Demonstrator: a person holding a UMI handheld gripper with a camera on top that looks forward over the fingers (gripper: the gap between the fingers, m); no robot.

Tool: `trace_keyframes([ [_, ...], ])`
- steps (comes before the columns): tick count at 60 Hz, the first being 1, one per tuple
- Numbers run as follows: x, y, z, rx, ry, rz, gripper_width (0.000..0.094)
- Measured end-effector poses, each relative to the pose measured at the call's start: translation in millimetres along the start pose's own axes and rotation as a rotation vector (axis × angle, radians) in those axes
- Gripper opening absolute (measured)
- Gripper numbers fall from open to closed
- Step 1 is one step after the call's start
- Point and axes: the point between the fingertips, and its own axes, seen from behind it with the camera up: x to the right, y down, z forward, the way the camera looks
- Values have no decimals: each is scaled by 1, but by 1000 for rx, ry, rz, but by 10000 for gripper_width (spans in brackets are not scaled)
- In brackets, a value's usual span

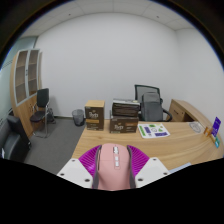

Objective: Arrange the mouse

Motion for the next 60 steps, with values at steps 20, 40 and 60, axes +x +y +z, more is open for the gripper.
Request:
trace_keyframes([
  [20,230,39,-19,-51,126,-42,411],
  [40,251,186,-5,-204,-41,-17,444],
  [60,249,173,-22,-241,-53,46,834],
])
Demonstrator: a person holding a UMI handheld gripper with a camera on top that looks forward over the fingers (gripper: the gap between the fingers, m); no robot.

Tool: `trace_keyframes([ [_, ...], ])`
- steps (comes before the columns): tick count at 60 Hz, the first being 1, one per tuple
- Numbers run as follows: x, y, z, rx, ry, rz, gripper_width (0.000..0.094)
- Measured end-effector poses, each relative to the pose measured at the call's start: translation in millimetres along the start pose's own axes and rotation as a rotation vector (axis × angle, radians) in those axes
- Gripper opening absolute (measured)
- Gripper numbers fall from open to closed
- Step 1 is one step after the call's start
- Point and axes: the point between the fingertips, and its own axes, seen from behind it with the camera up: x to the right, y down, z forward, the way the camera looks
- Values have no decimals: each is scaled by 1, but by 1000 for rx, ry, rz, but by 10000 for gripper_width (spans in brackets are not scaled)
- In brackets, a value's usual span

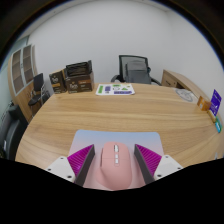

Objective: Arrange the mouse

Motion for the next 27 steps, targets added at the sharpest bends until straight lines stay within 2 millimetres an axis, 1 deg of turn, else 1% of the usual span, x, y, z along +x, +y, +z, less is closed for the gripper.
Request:
trace_keyframes([
  [2,1,0,-11,6,6,-3,834],
  [6,-5,4,-34,21,29,-6,835],
  [9,-9,10,-57,34,45,-3,834],
  [13,-21,21,-92,53,63,8,835],
  [17,-37,38,-129,64,61,28,833],
  [21,-53,61,-164,55,52,37,832],
  [24,-60,79,-189,32,53,45,841],
  [27,-64,92,-210,26,50,58,843],
])
